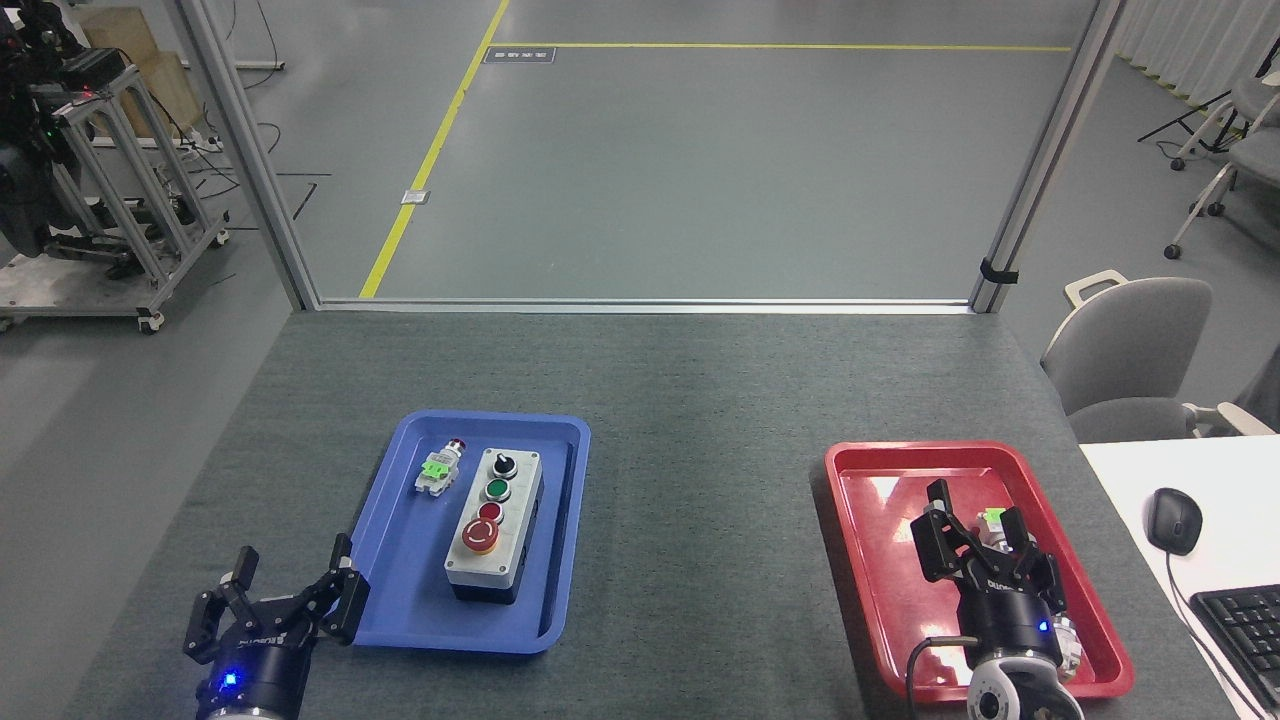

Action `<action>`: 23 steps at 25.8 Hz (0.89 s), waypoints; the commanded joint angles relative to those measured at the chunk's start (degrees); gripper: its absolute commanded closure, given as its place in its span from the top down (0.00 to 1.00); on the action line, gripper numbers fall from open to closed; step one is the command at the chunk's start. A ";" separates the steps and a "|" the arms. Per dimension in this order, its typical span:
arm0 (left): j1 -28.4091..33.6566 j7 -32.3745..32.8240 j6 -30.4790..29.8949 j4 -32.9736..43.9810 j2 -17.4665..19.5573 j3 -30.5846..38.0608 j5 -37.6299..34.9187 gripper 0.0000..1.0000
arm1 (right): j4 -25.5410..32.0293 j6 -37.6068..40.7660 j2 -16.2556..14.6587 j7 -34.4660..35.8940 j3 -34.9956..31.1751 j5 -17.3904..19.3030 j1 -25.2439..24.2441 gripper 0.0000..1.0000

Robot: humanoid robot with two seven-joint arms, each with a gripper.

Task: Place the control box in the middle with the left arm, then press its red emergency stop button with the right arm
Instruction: 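Move the left gripper forward toward the grey control box on the blue tray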

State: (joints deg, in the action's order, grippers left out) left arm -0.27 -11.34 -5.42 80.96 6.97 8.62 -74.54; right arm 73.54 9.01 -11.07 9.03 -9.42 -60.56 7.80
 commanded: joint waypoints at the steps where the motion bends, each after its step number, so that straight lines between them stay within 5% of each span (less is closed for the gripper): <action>1: 0.01 0.00 -0.12 -0.10 0.06 0.08 0.01 1.00 | -0.68 0.04 -0.18 -0.51 0.10 0.26 0.19 0.99; 12: 0.97 0.00 -0.47 0.78 -0.38 -0.01 0.71 1.00 | -0.41 4.79 -1.76 -0.51 0.81 0.26 2.13 0.99; 18: 4.57 0.44 -12.25 6.50 0.06 0.08 0.89 1.00 | 0.99 9.45 -1.76 -0.42 0.63 0.26 1.60 0.99; 23: 5.28 0.17 -12.87 6.23 0.06 -0.27 0.09 1.00 | 1.61 9.80 -1.85 -0.42 0.81 0.35 1.69 0.99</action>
State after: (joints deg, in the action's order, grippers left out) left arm 4.58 -11.02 -17.42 87.20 7.08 8.58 -74.05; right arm 74.85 18.41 -12.89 8.52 -8.74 -60.25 9.48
